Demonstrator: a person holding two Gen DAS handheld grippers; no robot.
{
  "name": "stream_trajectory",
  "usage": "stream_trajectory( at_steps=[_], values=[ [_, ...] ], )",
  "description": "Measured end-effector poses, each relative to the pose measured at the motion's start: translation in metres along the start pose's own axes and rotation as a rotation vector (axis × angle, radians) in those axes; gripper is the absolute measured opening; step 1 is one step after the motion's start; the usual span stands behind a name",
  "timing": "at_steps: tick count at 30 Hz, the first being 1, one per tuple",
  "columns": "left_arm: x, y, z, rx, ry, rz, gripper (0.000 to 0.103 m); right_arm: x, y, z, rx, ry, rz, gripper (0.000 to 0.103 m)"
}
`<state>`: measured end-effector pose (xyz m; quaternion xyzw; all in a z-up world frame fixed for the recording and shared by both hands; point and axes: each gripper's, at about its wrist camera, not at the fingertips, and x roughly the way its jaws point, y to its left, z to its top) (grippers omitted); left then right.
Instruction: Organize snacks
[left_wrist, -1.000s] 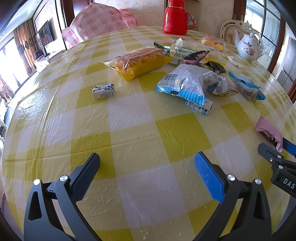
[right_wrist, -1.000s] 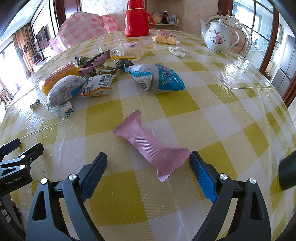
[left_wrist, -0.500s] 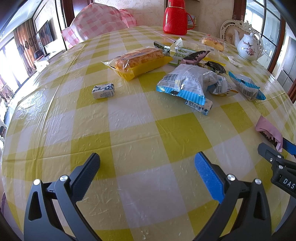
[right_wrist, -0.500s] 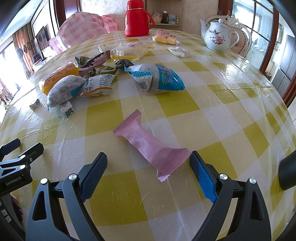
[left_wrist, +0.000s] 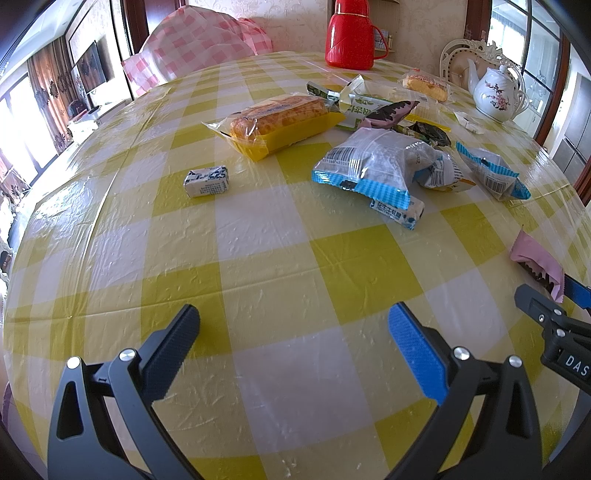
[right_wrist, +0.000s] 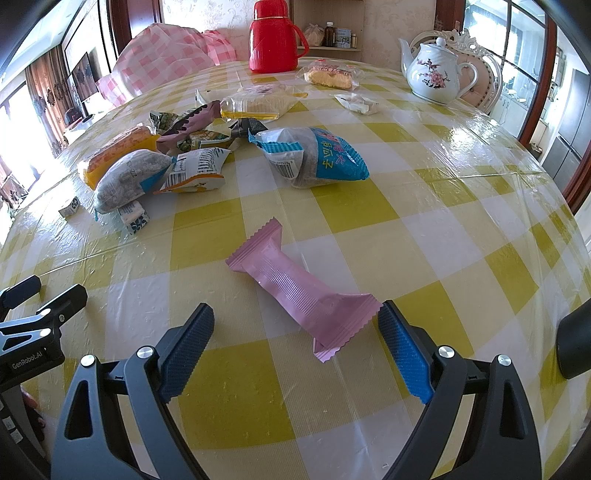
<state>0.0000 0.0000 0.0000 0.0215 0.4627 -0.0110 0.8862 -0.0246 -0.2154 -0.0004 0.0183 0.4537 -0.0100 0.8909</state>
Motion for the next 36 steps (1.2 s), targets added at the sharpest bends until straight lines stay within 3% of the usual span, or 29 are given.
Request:
stream_trajectory(
  at_steps=[17,21,25,29,32,36],
  values=[
    [0.000,0.000,0.000,0.000,0.000,0.000,0.102,-0.002,0.001,-0.001,-0.016,0.001,0.011,0.088],
    [0.000,0.000,0.000,0.000,0.000,0.000,0.102,-0.004,-0.002,0.000,-0.090,0.027,0.089,0.088],
    [0.000,0.000,0.000,0.000,0.000,0.000,0.102,-0.010,-0.030,0.001,0.007,0.006,0.244,0.087],
    [-0.001,0.001,-0.001,0.006,-0.002,-0.012,0.102,-0.012,-0.036,0.001,0.017,0.007,0.317,0.087],
    [0.000,0.004,-0.002,0.010,-0.002,-0.013,0.102,-0.011,-0.031,0.004,-0.024,0.008,0.302,0.087],
    [-0.001,0.007,-0.001,0.010,-0.001,-0.012,0.102,0.000,-0.023,0.015,-0.123,0.016,0.215,0.087]
  ],
)
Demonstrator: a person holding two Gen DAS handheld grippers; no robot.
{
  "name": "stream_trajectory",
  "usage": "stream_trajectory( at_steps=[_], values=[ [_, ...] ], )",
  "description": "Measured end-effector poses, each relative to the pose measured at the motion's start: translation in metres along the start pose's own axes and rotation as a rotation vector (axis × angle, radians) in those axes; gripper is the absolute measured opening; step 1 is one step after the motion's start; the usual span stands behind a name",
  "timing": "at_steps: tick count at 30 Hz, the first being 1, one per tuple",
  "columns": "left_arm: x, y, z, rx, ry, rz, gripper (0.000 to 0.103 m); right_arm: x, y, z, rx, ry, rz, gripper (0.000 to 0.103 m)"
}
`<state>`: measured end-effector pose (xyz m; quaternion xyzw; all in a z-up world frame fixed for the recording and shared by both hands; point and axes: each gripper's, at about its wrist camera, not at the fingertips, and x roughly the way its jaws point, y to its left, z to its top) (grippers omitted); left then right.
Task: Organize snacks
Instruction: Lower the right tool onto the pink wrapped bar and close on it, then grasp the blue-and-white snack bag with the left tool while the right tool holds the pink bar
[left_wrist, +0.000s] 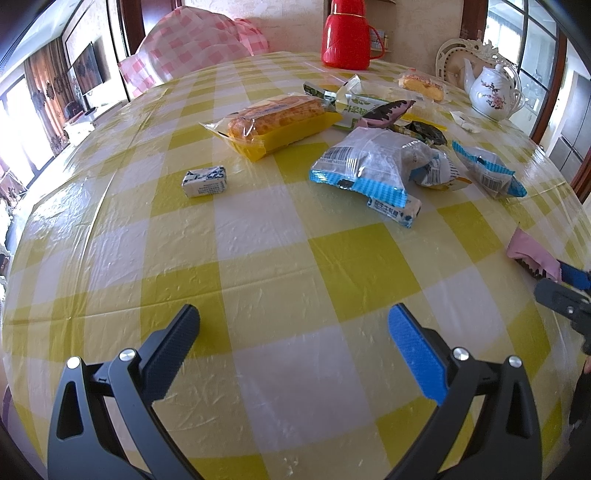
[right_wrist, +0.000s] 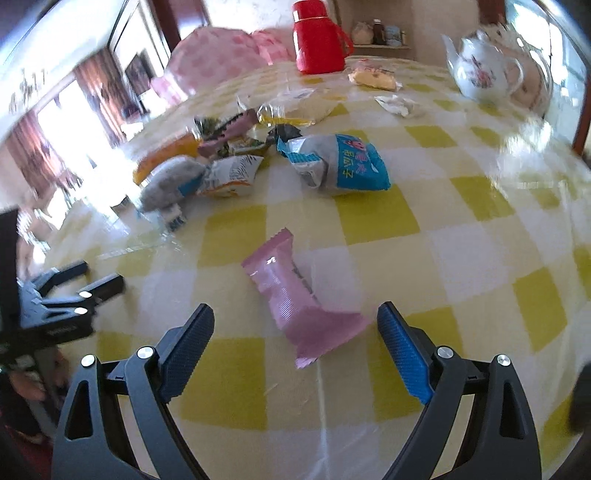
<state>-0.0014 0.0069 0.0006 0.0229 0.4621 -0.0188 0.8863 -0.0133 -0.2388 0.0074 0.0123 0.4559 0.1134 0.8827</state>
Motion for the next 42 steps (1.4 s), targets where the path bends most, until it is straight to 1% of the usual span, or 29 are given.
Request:
stream_trajectory(
  at_steps=[2,5,8,10,12,14,15,16,18,19,21,22,23,24,25,26,28,29,30,31,33,34,35,37,38,40,41,42],
  values=[
    [0.000,-0.001,0.000,-0.001,0.000,-0.001,0.102,0.005,0.001,0.006,-0.041,0.000,-0.026,0.086],
    [0.000,0.000,0.000,0.000,0.000,0.000,0.102,0.012,0.004,0.011,-0.101,0.009,-0.038,0.084],
    [-0.002,-0.001,-0.002,0.000,0.000,0.000,0.102,0.017,0.010,0.012,-0.167,0.007,-0.061,0.071],
    [-0.002,-0.001,-0.002,0.000,0.000,0.000,0.102,0.013,0.015,0.010,-0.204,-0.011,-0.058,0.060],
    [-0.002,0.000,-0.002,0.001,0.001,0.002,0.102,0.011,0.016,0.007,-0.213,-0.014,-0.054,0.058],
    [-0.002,-0.001,-0.003,0.001,0.002,0.003,0.102,0.007,0.012,0.003,-0.206,-0.019,0.000,0.040],
    [-0.002,-0.001,-0.003,0.001,0.004,0.003,0.102,0.006,0.013,0.002,-0.209,-0.026,-0.003,0.021],
    [-0.003,-0.002,-0.003,0.002,0.008,0.003,0.102,0.004,0.014,0.000,-0.220,-0.034,-0.027,0.020],
    [0.000,-0.006,-0.001,0.004,0.012,0.001,0.102,0.000,0.013,-0.003,-0.209,-0.046,-0.026,0.020],
    [-0.001,-0.006,-0.002,0.007,0.011,-0.006,0.102,-0.003,0.007,-0.003,-0.171,-0.057,-0.013,0.020],
    [-0.007,-0.009,-0.003,0.004,-0.016,-0.017,0.097,-0.007,-0.006,-0.002,-0.100,-0.073,-0.020,0.020],
    [-0.013,-0.012,-0.004,-0.007,-0.052,-0.026,0.097,-0.009,-0.014,-0.002,-0.061,-0.077,-0.025,0.020],
    [-0.019,-0.017,-0.004,-0.006,-0.079,-0.058,0.097,-0.009,-0.021,-0.003,-0.025,-0.076,-0.028,0.020],
    [-0.023,-0.026,-0.002,0.005,-0.088,-0.099,0.097,-0.010,-0.025,-0.004,-0.004,-0.073,-0.034,0.020],
    [-0.025,-0.035,0.001,0.024,-0.091,-0.118,0.097,-0.009,-0.030,-0.006,0.020,-0.068,-0.047,0.020],
    [-0.027,-0.047,0.005,0.052,-0.100,-0.133,0.097,-0.010,-0.034,-0.008,0.043,-0.067,-0.056,0.020],
    [-0.032,-0.079,0.018,0.147,-0.131,-0.144,0.097,-0.015,-0.040,-0.010,0.075,-0.083,-0.063,0.020],
    [-0.033,-0.099,0.026,0.208,-0.150,-0.147,0.097,-0.015,-0.043,-0.011,0.083,-0.085,-0.068,0.020],
    [-0.032,-0.113,0.031,0.253,-0.158,-0.154,0.098,-0.017,-0.047,-0.013,0.102,-0.086,-0.075,0.020],
    [-0.029,-0.133,0.041,0.318,-0.159,-0.169,0.099,-0.018,-0.048,-0.014,0.112,-0.087,-0.075,0.020],
    [-0.016,-0.165,0.059,0.391,-0.160,-0.145,0.099,-0.019,-0.052,-0.016,0.130,-0.091,-0.072,0.020],
    [-0.010,-0.175,0.067,0.401,-0.154,-0.141,0.099,-0.019,-0.053,-0.016,0.135,-0.092,-0.074,0.020],
    [-0.003,-0.182,0.075,0.396,-0.141,-0.151,0.099,-0.019,-0.054,-0.016,0.139,-0.092,-0.077,0.020],
    [0.015,-0.193,0.094,0.319,-0.086,-0.197,0.099,-0.019,-0.056,-0.016,0.150,-0.092,-0.083,0.020],
    [0.023,-0.198,0.101,0.284,-0.061,-0.205,0.099,-0.020,-0.058,-0.016,0.160,-0.092,-0.085,0.020],
    [0.033,-0.204,0.109,0.219,-0.037,-0.214,0.099,-0.021,-0.062,-0.015,0.174,-0.096,-0.096,0.020],
    [0.038,-0.209,0.112,0.198,-0.035,-0.210,0.099,-0.022,-0.064,-0.015,0.179,-0.100,-0.109,0.020],
    [0.043,-0.215,0.118,0.177,-0.031,-0.187,0.099,-0.022,-0.064,-0.016,0.180,-0.099,-0.114,0.020]
  ],
)
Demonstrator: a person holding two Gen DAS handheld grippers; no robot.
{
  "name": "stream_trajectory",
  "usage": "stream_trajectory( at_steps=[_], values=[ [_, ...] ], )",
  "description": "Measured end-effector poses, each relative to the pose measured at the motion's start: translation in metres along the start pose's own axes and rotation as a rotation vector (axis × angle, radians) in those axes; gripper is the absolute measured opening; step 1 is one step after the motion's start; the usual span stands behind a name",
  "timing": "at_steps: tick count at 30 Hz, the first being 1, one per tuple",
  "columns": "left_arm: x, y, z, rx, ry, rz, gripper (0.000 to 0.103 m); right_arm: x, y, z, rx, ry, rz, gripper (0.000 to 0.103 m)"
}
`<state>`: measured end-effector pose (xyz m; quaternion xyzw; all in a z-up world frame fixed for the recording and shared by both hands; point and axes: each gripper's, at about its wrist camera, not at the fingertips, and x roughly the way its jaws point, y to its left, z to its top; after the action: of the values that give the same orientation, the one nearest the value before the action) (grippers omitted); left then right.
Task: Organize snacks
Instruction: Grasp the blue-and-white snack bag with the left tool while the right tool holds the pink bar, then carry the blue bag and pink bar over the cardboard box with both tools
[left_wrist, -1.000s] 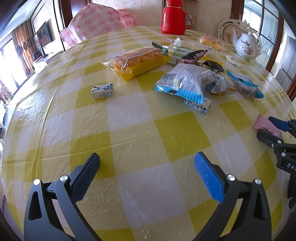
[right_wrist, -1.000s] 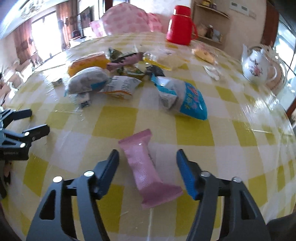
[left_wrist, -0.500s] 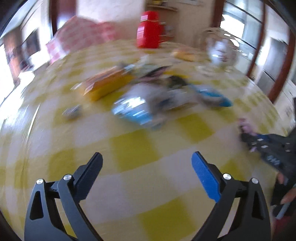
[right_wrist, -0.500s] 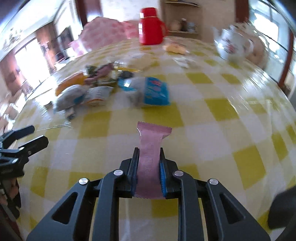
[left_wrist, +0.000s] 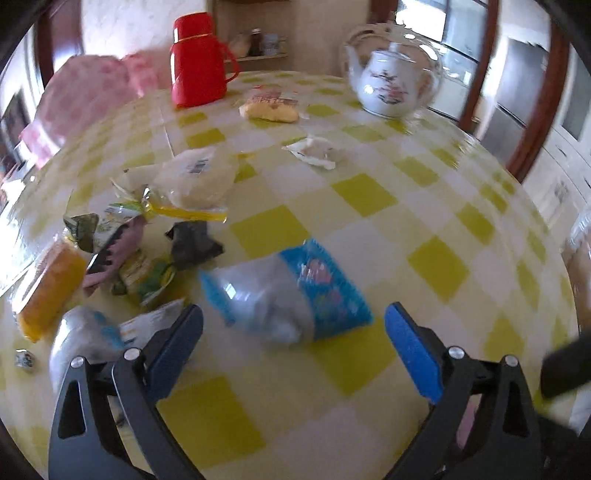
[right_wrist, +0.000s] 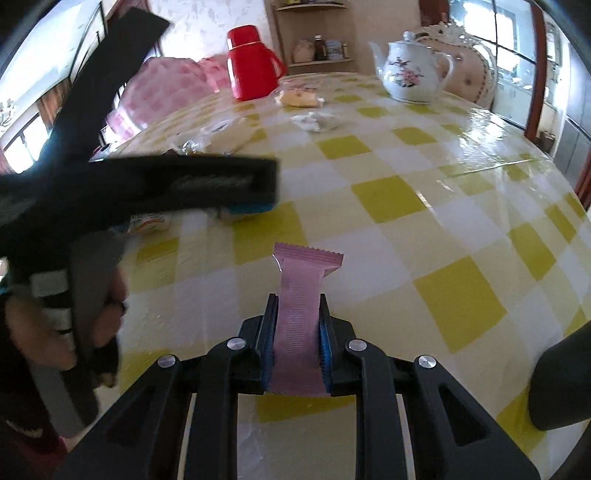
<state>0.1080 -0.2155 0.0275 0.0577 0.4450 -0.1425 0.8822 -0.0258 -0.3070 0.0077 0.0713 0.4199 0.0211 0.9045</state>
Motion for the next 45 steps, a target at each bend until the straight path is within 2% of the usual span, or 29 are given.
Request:
stream_trajectory(
  at_steps=[4,8,11,14,17,19,20,21,23,26,36,45],
  values=[
    [0.022,-0.011,0.015,-0.064,0.036,0.110,0.101,-0.001,0.002,0.000,-0.012,0.002,0.005,0.020],
    [0.037,-0.017,0.014,-0.012,0.074,0.198,0.101,-0.001,0.001,0.001,-0.013,0.000,0.018,0.020],
    [0.036,-0.008,0.008,-0.020,0.068,0.225,0.101,-0.001,-0.002,0.002,0.001,-0.005,0.017,0.020],
    [0.031,0.001,0.012,-0.046,0.052,0.211,0.101,-0.002,-0.001,0.002,0.003,-0.008,0.013,0.020],
    [0.041,0.004,0.011,-0.045,0.102,0.157,0.101,-0.002,-0.001,0.001,0.011,-0.008,0.013,0.020],
    [0.042,0.002,0.009,-0.030,0.088,0.145,0.101,-0.002,-0.002,0.001,0.018,-0.010,0.016,0.020],
    [0.039,0.002,0.008,-0.021,0.064,0.133,0.094,-0.002,-0.002,0.001,0.022,-0.010,0.018,0.020],
    [0.035,0.001,0.007,-0.004,0.043,0.100,0.077,-0.003,-0.002,0.000,0.023,-0.012,0.019,0.020],
    [0.031,0.000,0.005,0.013,0.033,0.102,0.066,-0.004,-0.002,0.000,0.022,-0.016,0.020,0.020],
    [0.027,-0.004,0.001,0.035,0.016,0.094,0.060,-0.004,-0.004,-0.001,0.031,-0.019,0.029,0.020],
    [-0.007,-0.004,-0.023,0.042,-0.047,0.067,0.059,-0.005,-0.015,0.001,0.084,-0.031,0.053,0.020],
    [-0.054,0.015,-0.066,0.022,-0.081,0.020,0.059,-0.009,-0.017,0.003,0.095,-0.062,0.043,0.020]
  ],
)
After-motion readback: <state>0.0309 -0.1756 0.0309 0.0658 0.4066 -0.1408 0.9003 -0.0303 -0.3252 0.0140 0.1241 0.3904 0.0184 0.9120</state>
